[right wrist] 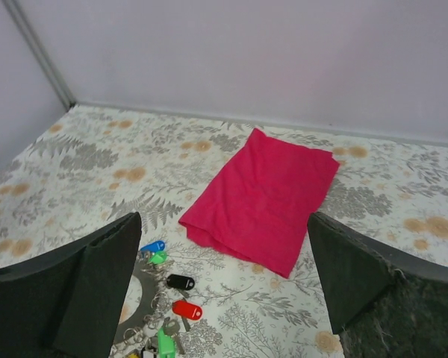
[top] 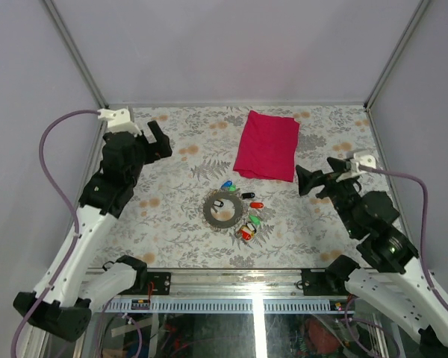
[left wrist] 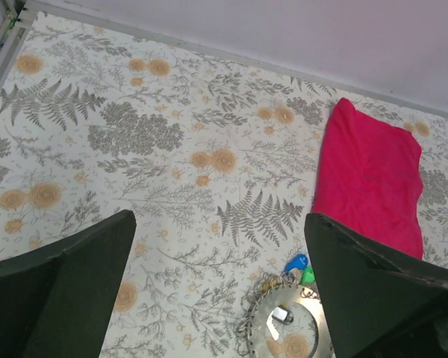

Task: Put the keys on the keyring

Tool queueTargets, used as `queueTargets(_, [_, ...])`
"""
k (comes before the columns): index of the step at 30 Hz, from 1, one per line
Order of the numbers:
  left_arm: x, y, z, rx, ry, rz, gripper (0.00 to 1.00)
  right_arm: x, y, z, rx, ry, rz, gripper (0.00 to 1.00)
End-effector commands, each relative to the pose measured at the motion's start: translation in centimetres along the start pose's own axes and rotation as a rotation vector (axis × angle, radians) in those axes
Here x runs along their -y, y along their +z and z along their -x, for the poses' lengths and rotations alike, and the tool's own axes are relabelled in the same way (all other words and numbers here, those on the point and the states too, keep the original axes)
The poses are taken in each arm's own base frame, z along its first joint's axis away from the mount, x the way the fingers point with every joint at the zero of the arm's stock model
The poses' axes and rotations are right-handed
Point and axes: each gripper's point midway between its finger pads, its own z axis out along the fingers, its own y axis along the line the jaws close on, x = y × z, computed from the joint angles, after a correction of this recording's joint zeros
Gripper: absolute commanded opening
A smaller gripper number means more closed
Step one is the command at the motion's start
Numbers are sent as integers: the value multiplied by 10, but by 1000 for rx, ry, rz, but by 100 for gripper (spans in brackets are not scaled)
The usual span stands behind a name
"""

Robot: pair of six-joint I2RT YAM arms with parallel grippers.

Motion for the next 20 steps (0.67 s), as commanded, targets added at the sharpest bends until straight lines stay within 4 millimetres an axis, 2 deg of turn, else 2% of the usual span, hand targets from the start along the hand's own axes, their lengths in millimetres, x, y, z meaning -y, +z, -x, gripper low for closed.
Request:
queueTargets(1, [-14, -12, 4, 108, -47, 21, 100, 36, -20, -1, 97, 93, -170, 99])
queueTargets(5, [-28, -24, -14, 135, -98, 31, 100, 52, -38, -15, 159, 171, -226, 99])
queueTargets(9, [-42, -31, -29, 166, -126, 54, 100, 62, -46, -29, 190, 200, -261, 99])
queueTargets(12, [-42, -34, -35, 169, -129, 35, 100, 68, -49, -36, 191, 212, -294, 99])
queueTargets(20, [-41, -31, -39, 161, -72, 20, 100, 66, -46, -44, 160, 207, -287, 99])
